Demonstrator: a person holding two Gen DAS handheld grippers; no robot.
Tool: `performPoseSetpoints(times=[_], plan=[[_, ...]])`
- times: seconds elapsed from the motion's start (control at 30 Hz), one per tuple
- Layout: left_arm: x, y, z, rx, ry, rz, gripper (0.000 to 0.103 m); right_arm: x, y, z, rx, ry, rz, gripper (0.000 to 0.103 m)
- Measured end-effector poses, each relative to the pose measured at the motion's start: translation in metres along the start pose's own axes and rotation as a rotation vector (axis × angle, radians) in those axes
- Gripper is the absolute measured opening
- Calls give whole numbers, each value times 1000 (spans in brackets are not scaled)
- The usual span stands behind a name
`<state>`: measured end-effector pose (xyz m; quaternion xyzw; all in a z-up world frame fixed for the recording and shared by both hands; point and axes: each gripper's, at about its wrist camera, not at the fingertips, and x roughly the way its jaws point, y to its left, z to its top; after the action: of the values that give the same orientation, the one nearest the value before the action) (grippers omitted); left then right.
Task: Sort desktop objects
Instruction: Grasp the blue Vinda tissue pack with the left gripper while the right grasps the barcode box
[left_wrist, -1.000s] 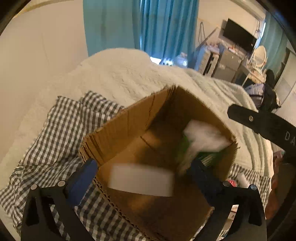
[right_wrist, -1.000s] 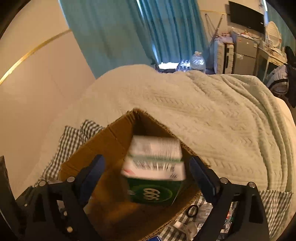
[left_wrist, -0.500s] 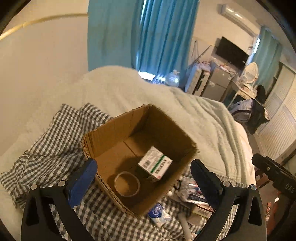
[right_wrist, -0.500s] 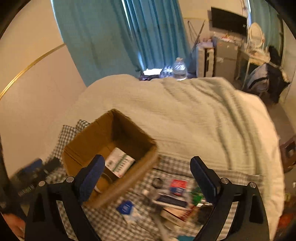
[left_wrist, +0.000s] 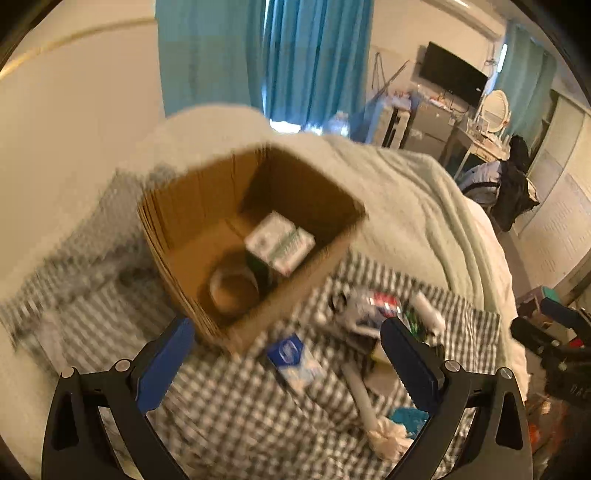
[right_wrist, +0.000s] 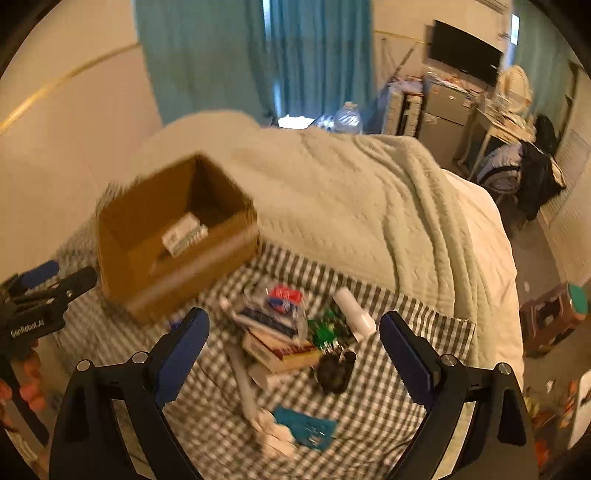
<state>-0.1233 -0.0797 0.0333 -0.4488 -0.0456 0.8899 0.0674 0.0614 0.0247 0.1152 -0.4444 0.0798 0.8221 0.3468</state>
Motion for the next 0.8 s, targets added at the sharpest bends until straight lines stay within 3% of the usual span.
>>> performPoseSetpoints(times=[0.27,0.37,0.47,0.57,0.8], plan=[[74,-15,-75,-54,106,91,103,53,24,-32,-279,78,-11,94],[110,-3,-97,-134,159,129,103,70,26,-40,-317,106,6,94],[138,12,-104,-213,205,153,103,92,30,-49,-358,138,27,94],[149,22,-105,-268,179,122,103,114,32,-57,-387,172,47,92],[173,17,-98,-268,187,86,103,159,42,-63,-438,206,50,76]])
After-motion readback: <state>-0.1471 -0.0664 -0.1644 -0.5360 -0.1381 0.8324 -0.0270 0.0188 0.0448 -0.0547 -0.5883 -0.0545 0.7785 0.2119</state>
